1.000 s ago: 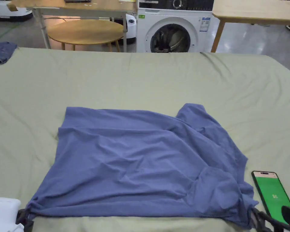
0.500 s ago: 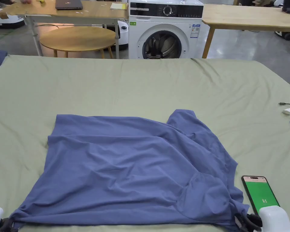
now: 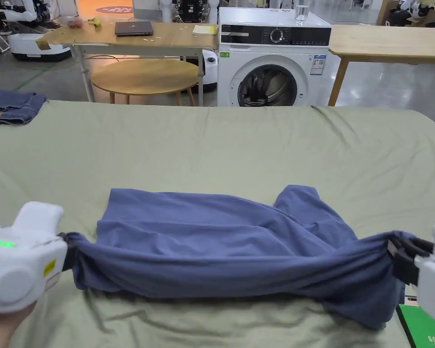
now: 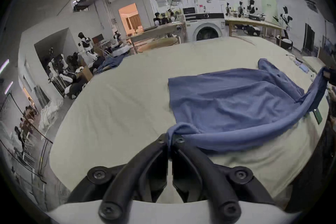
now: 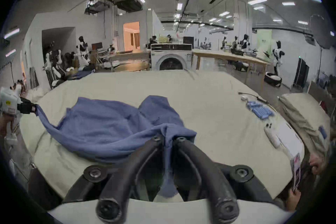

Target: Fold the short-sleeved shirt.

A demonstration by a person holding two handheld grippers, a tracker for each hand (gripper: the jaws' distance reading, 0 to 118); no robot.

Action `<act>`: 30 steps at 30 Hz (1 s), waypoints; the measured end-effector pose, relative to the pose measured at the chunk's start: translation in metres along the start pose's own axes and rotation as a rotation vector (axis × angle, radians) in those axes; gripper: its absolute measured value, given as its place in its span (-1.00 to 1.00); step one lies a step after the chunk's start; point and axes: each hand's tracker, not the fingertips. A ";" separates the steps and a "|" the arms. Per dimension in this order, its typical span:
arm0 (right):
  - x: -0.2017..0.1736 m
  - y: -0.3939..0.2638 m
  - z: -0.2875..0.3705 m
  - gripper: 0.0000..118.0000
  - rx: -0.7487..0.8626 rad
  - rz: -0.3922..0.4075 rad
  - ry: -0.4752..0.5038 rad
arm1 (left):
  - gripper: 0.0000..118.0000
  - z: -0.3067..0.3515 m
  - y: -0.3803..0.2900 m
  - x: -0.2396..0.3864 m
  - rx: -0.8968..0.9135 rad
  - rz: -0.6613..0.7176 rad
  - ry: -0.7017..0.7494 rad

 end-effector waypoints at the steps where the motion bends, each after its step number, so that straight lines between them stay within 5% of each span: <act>1: 0.001 0.002 -0.016 -0.89 -0.025 0.003 -0.010 | -1.00 -0.016 0.006 0.002 -0.044 -0.001 0.001; 6: 0.013 -0.011 -0.094 -0.89 -0.175 0.007 -0.058 | -1.00 -0.096 0.015 0.007 -0.256 0.089 -0.028; 10: 0.020 -0.023 -0.112 -0.87 -0.218 0.017 -0.061 | -1.00 -0.098 0.009 0.017 -0.268 0.081 -0.025; 11: 0.022 -0.025 -0.109 -0.76 -0.214 0.021 -0.048 | -0.75 -0.090 0.009 0.016 -0.226 0.085 -0.027; 12: 0.024 -0.024 -0.103 -0.46 -0.207 0.024 -0.038 | -0.27 -0.079 0.009 0.015 -0.177 0.100 -0.030; 13: 0.021 -0.022 -0.090 0.11 -0.202 0.023 -0.035 | 0.47 -0.067 0.007 0.014 -0.128 0.108 -0.030; 14: 0.021 -0.022 -0.075 0.50 -0.178 0.016 -0.035 | 0.74 -0.050 0.003 0.013 -0.070 0.108 -0.040; 15: 0.020 -0.023 -0.058 0.67 -0.131 -0.010 -0.006 | 0.77 -0.034 -0.005 0.014 -0.005 0.108 -0.033; 19: -0.006 -0.041 0.019 0.67 -0.003 -0.060 0.066 | 0.77 0.025 -0.045 0.014 0.247 0.153 0.002; 21: -0.033 -0.062 0.050 0.46 0.034 -0.057 0.109 | 0.77 0.044 -0.072 0.023 0.246 0.132 -0.019; 22: -0.041 -0.074 0.063 -0.07 0.049 -0.053 0.130 | 0.62 0.049 -0.083 0.028 0.199 0.105 -0.004; 25: -0.071 -0.099 0.082 -0.64 0.046 0.000 0.121 | 0.05 0.063 -0.118 0.037 0.190 0.129 -0.016; 26: -0.079 -0.106 0.087 -0.99 0.049 0.031 0.092 | -0.66 0.063 -0.127 0.038 0.178 0.144 -0.013; 27: -0.082 -0.111 0.091 -0.99 0.059 0.037 0.101 | -1.00 0.059 -0.132 0.040 0.145 0.142 0.018; 30: -0.094 -0.118 0.090 -0.99 0.026 0.069 0.126 | -1.00 0.049 -0.143 0.035 0.078 0.181 -0.059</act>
